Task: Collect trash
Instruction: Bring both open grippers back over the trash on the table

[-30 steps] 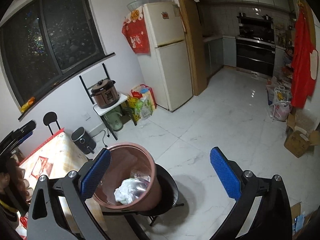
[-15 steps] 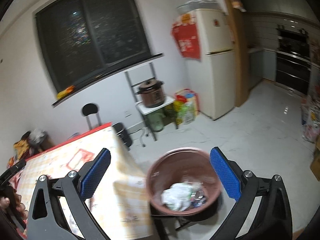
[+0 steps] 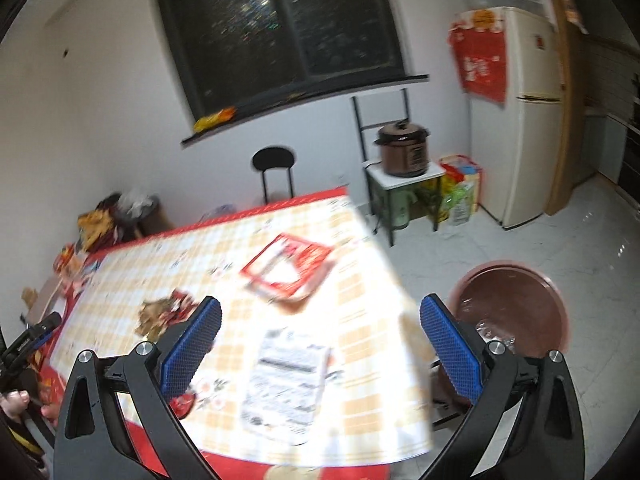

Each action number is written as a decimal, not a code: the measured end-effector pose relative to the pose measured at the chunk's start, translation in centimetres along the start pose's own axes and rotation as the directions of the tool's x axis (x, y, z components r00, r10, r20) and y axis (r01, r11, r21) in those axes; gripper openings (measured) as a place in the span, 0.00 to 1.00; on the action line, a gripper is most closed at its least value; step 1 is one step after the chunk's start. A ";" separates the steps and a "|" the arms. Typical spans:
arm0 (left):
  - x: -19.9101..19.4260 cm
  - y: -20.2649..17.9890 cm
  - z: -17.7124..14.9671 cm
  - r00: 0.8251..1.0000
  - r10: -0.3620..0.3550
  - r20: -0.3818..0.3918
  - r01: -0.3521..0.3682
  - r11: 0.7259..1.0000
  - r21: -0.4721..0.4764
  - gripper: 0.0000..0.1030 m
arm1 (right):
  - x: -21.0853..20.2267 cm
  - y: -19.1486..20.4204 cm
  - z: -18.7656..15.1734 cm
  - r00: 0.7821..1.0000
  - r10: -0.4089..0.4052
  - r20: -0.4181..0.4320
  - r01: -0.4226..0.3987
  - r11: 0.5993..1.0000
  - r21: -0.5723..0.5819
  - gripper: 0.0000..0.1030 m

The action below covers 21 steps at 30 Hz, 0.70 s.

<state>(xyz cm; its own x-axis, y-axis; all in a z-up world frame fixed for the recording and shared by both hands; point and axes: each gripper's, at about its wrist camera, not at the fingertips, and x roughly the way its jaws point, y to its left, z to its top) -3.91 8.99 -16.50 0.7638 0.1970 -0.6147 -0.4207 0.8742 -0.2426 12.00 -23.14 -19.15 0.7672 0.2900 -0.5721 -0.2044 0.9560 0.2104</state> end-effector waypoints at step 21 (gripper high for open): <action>8.5 8.1 -3.0 0.958 -0.138 -0.251 0.159 0.985 0.066 0.94 | 3.0 9.7 -7.3 0.984 -0.113 -0.139 0.123 0.990 0.068 0.95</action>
<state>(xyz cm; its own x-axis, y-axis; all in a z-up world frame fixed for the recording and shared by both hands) -2.31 16.41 -25.96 0.6669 -0.0433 -0.7439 -0.2603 0.9219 -0.2870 7.95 -12.71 -24.60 0.6933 0.1833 -0.6970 -0.0667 0.9793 0.1913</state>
